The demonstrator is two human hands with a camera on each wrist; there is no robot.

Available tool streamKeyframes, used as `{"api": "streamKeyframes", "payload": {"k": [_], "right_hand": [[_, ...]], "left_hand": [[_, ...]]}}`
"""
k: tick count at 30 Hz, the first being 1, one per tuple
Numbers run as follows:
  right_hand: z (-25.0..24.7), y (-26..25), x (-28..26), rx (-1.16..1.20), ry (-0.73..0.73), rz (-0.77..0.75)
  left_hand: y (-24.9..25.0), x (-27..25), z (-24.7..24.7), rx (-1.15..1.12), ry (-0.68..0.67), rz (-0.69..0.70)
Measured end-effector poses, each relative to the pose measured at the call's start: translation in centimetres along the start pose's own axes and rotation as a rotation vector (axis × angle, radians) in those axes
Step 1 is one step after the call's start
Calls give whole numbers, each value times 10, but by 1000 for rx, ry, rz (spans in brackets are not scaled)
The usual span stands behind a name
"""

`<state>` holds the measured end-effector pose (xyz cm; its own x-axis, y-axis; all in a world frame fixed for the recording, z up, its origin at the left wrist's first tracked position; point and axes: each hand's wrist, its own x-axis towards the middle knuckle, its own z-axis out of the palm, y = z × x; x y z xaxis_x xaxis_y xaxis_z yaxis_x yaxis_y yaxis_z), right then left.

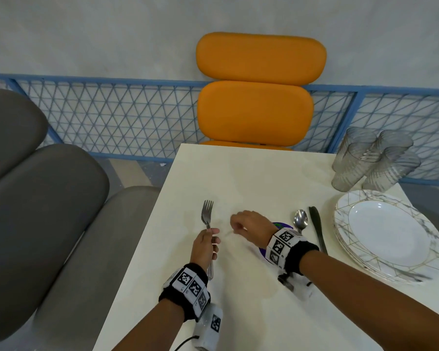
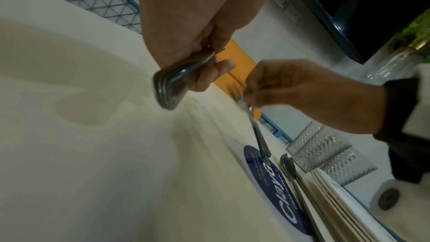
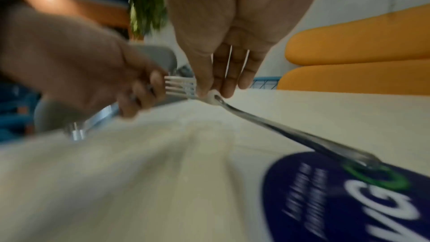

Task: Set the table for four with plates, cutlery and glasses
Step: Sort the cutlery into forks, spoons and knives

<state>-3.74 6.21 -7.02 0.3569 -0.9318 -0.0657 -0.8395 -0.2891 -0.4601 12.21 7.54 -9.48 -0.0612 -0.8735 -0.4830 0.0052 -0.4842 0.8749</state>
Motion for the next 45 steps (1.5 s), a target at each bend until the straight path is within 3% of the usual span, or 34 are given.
{"api": "streamKeyframes", "payload": {"k": [4, 7, 11, 14, 18, 24, 30, 36, 41, 45], "right_hand": [[-17, -21, 0, 652, 392, 176], [-27, -28, -1, 1044, 457, 334], [-18, -24, -11, 1136, 460, 551], [-7, -18, -23, 1156, 485, 656], [-7, -19, -42, 1379, 446, 630], [-19, -1, -56, 1129, 542, 661], [-18, 13, -58, 1070, 592, 720], [-13, 1, -56, 1124, 484, 736], [-10, 8, -56, 912, 504, 785], [0, 4, -66, 755, 402, 787]], "left_hand": [[6, -4, -1, -33, -2, 6], [14, -12, 10, -51, -74, 9], [22, -33, 32, -106, -252, -34], [21, -46, 47, -76, -291, -45], [19, -54, 61, -93, -344, -94], [17, -59, 68, 19, -440, -94], [16, -54, 72, 204, -468, -94], [7, -52, 83, 215, -490, 12], [-7, -52, 86, 248, -531, -2], [-12, -46, 92, 204, -491, -47]]}}
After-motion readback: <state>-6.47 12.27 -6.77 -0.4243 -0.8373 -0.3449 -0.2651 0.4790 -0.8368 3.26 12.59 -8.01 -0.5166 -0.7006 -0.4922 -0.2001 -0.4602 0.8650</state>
